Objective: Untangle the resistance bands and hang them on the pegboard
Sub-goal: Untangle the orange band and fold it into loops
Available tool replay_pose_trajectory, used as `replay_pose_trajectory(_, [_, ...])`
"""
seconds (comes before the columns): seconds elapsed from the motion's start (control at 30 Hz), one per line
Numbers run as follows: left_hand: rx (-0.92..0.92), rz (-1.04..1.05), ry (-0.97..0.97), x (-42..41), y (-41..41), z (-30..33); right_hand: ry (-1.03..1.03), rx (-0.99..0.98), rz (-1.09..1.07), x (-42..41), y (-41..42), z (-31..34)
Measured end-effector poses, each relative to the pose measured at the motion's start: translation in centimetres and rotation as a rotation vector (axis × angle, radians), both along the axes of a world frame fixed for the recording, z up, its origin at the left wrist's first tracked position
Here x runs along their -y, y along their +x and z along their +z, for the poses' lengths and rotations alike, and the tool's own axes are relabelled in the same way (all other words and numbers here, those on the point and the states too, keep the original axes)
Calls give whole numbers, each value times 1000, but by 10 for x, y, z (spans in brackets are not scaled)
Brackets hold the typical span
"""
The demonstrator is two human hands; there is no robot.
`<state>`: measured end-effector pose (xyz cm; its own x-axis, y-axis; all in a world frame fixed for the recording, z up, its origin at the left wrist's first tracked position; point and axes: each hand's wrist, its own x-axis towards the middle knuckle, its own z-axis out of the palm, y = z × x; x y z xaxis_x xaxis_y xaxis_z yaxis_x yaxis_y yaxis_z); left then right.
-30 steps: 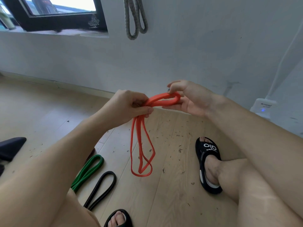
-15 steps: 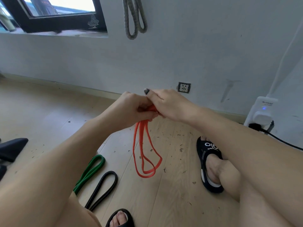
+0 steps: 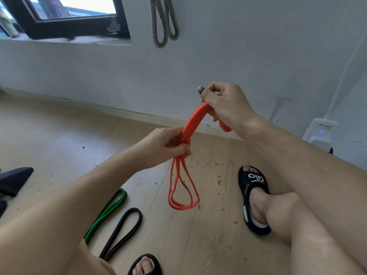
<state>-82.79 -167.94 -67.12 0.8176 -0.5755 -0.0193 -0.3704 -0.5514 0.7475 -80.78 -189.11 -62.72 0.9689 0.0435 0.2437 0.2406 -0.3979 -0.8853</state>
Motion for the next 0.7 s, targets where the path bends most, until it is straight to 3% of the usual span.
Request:
replay_pose_trajectory(0.27, [5,9,-80,-2,3,22,-72,-118,8,32,12,-12])
replay_pose_trajectory(0.43, [-287,27,-168,-9,3,19,-61,-92,96,26,8,-9])
replay_pose_trajectory(0.5, [-299,26,-140,-11,4,16,-76,-70,116,22,7,-8])
replay_pose_trajectory(0.6, [-233,51,-144,-14,6,17,-206,-54,94,23,8,-11])
replay_pose_trajectory(0.7, [-168,59,-132,-13,6,21,-489,-188,145,25,10,-18])
